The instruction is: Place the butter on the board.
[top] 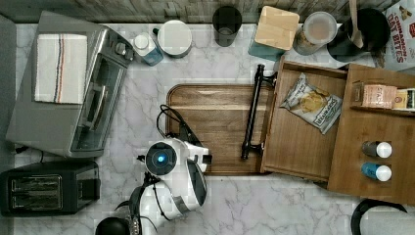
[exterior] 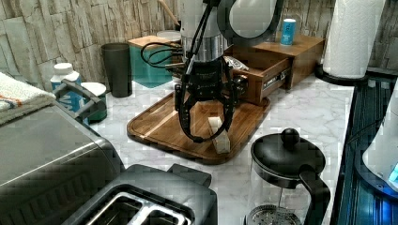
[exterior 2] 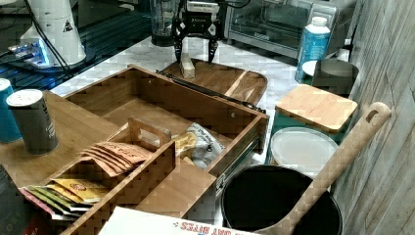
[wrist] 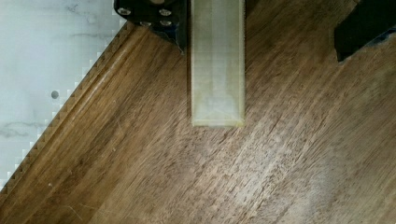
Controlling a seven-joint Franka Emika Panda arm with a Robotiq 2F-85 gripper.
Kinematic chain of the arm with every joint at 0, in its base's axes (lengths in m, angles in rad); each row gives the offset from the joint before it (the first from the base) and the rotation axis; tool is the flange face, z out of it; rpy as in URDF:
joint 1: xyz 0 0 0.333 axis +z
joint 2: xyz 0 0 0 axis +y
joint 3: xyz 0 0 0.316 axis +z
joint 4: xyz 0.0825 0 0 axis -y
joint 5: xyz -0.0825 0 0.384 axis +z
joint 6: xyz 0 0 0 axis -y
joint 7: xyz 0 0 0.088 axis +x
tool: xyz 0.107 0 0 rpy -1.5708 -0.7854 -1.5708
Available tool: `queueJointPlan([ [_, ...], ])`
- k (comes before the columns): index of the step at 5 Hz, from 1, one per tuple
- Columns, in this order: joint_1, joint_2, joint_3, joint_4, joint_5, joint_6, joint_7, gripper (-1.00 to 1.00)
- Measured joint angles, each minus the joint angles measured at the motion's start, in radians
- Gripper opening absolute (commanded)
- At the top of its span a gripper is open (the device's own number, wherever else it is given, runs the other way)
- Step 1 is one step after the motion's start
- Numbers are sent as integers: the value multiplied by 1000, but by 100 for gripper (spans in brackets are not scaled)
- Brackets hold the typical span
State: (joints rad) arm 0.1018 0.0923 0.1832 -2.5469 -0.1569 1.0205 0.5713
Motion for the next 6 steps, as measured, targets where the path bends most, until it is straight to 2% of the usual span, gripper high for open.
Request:
queueJointPlan([
  [2, -1, -4, 2, 12, -2, -91, 0, 100],
  [6, -1, -11, -4, 21, -4, -90, 0, 100],
])
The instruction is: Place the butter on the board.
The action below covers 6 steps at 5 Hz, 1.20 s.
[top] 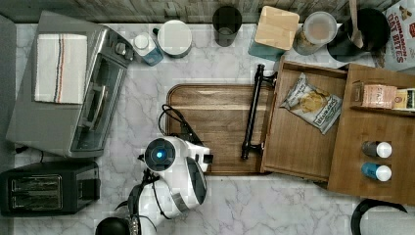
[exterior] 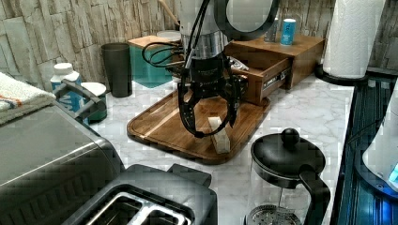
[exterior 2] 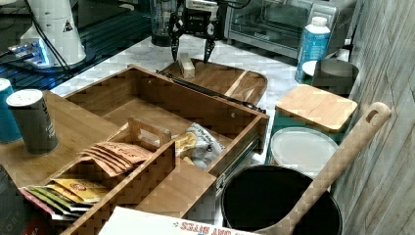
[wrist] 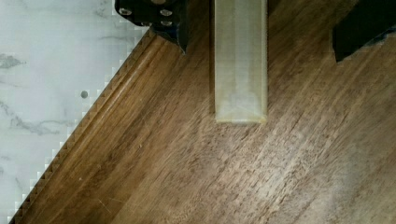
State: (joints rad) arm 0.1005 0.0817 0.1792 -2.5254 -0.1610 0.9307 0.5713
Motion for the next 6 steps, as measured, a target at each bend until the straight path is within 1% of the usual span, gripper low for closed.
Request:
queueJointPlan([
  [2, 1, -1, 1, 2, 1, 0, 0, 100],
  [4, 1, -1, 1, 2, -4, 36, 0, 100],
  [6, 1, -1, 1, 2, -5, 24, 0, 100],
])
